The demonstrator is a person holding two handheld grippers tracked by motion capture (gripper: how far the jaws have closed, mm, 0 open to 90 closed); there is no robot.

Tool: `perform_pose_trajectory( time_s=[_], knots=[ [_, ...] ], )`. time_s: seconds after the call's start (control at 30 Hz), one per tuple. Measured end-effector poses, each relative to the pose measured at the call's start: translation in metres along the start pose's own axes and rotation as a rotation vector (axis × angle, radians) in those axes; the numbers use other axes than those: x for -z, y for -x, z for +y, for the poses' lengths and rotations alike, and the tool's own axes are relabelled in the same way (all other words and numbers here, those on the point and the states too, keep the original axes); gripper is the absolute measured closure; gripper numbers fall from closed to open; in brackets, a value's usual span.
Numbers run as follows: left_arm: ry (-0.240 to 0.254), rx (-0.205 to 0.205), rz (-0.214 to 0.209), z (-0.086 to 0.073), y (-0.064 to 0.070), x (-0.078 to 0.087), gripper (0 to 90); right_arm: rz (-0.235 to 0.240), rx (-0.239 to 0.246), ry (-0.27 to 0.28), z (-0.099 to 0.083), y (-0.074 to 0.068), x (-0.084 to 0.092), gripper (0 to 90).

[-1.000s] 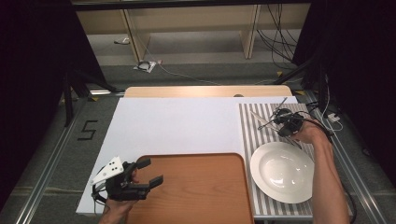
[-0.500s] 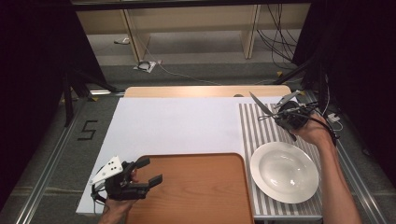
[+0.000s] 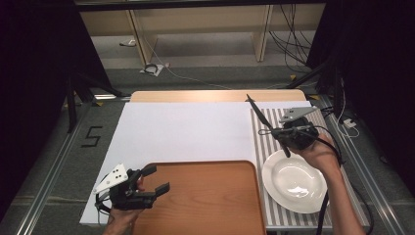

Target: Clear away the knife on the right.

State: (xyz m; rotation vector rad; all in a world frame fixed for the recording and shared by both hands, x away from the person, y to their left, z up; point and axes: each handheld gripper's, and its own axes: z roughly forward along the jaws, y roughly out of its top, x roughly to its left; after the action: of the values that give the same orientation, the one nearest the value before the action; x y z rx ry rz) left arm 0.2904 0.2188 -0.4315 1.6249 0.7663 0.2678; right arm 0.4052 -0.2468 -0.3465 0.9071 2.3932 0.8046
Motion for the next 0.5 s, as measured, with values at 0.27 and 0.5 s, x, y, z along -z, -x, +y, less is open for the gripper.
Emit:
perform_pose_trajectory(
  time_s=[0.27, 0.5],
  knots=[
    [0.003, -0.003, -0.001, 0.0, 0.001, 0.001, 16.1, 0.063, 0.011, 0.065, -0.002, -0.034, 0.008, 80.9],
    [0.005, -0.007, -0.006, 0.001, 0.002, 0.001, 16.1, 0.136, -0.006, 0.07, -0.005, -0.061, 0.008, 80.9]
  ],
)
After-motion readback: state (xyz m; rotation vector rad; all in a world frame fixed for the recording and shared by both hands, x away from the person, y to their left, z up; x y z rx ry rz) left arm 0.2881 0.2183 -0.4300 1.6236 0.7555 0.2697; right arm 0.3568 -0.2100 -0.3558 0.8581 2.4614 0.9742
